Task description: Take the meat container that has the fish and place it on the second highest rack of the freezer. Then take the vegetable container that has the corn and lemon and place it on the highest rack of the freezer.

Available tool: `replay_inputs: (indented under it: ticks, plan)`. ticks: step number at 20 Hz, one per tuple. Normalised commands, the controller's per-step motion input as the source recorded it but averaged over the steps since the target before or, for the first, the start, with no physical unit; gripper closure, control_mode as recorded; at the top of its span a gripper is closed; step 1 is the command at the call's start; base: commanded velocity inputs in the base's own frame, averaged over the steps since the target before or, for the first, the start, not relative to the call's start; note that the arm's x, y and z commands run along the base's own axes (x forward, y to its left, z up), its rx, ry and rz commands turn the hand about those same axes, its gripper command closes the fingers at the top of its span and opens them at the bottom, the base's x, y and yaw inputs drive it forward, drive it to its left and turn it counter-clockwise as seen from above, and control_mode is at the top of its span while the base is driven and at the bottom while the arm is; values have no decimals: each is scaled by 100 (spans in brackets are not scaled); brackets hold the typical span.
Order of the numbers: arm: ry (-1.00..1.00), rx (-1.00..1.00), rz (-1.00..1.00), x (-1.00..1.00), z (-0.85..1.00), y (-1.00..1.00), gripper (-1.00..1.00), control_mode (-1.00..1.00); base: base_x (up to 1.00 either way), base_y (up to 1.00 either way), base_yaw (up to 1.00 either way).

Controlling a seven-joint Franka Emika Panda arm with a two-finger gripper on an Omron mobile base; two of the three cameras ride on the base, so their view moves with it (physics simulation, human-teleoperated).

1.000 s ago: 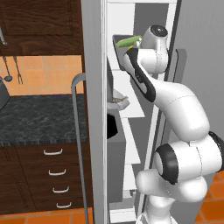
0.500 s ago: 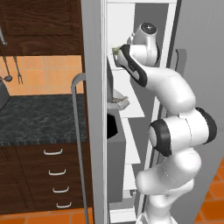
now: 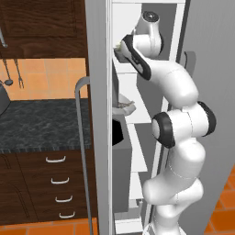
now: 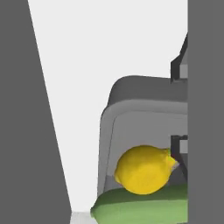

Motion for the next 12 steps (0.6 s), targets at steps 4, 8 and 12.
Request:
replay_inputs:
  ticks: [4, 8, 12]
  plan:
    - [-31, 0, 0, -36, 4, 0, -100, -100, 0, 0, 0]
    - [-35, 0, 0, -65, 0, 0, -100, -100, 0, 0, 0]
    - [-34, 0, 0, -96, 0, 0, -100, -100, 0, 0, 0]
